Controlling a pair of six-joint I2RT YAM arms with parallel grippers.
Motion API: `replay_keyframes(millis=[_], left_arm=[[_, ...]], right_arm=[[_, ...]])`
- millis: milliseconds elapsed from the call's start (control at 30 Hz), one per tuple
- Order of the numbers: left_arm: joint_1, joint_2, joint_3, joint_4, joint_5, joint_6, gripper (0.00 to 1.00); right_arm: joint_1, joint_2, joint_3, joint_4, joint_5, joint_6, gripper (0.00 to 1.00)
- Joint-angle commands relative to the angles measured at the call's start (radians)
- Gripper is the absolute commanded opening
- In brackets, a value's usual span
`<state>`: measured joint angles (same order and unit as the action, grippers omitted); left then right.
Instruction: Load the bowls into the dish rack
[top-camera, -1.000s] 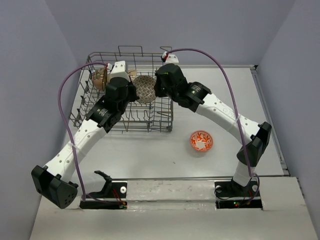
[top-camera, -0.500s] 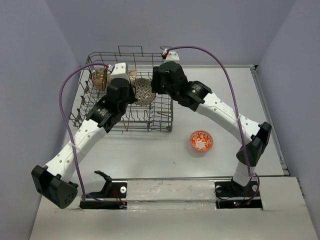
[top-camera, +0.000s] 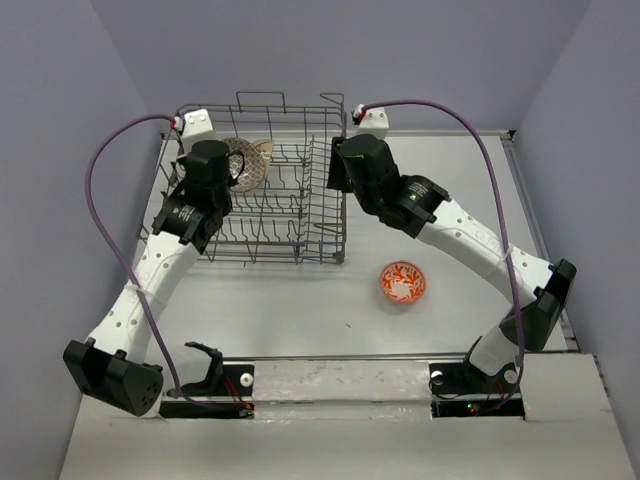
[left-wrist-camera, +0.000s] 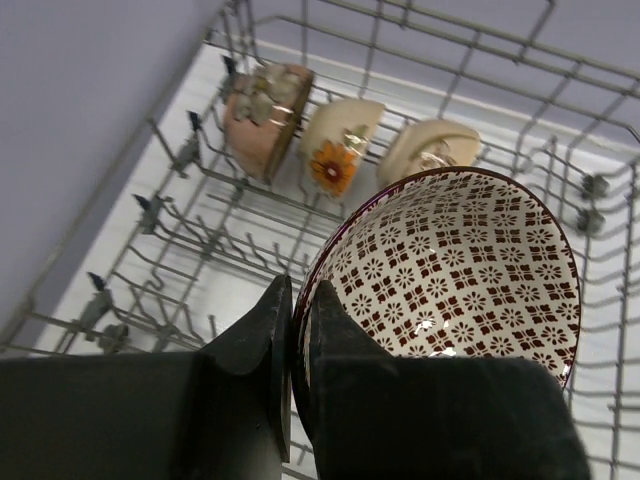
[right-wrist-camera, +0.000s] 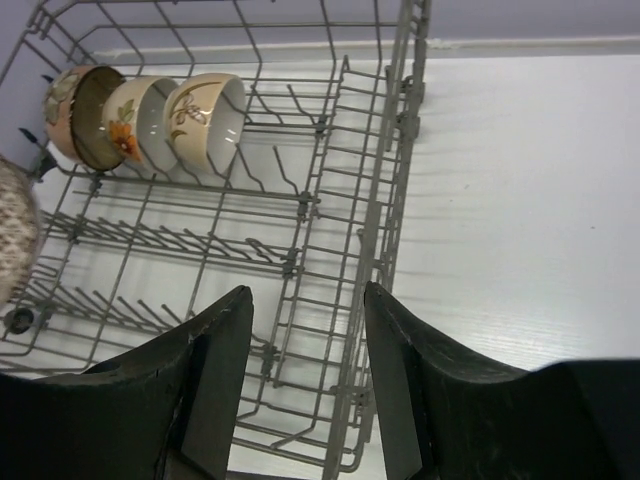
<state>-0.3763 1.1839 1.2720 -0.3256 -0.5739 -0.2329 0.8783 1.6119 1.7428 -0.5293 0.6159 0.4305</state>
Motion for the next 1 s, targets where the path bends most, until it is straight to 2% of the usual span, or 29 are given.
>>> replay_keyframes(millis=[0,133,200,233,267,300,333,367,700,967], left_arm=[[0.022,0.022,0.098,0.109,-0.28,0.102,0.0],[0.025,0.072,0.105,0.192,-0.457,0.233,0.0],[0.027,0.109,0.112,0.262,-0.573,0.326,0.0],[0.027,0.124,0.11,0.298,-0.621,0.428,0.0],[0.027,0.135,0.08,0.359,-0.664,0.508,0.0],[0.03,0.154,0.054,0.534,-0.723,0.6,0.0],[0.03,0.16,0.024,0.637,-0.742,0.695,0.0],[0.034,0.174,-0.024,0.768,-0.753,0.853,0.0],[0.074,0.253,-0.077,0.818,-0.689,1.009,0.0],[0.07,0.284,-0.161,0.821,-0.659,1.066,0.0]], right_arm=[[0.005,-0.023,-0.051,0.058,0.116,-0.029,0.55],[-0.006,-0.018,-0.087,0.055,0.091,-0.021,0.55],[-0.015,-0.014,-0.101,0.054,0.09,-0.015,0.55],[-0.015,-0.01,-0.107,0.052,0.09,-0.012,0.55],[-0.015,-0.009,-0.118,0.052,0.084,-0.009,0.55],[-0.015,-0.003,-0.123,0.052,0.079,-0.007,0.55],[-0.015,0.002,-0.126,0.052,0.074,-0.006,0.55],[-0.024,0.009,-0.129,0.052,0.065,-0.001,0.55],[-0.033,0.037,-0.183,0.075,-0.01,0.024,0.55],[-0.051,0.033,-0.21,0.115,-0.068,0.025,0.55]])
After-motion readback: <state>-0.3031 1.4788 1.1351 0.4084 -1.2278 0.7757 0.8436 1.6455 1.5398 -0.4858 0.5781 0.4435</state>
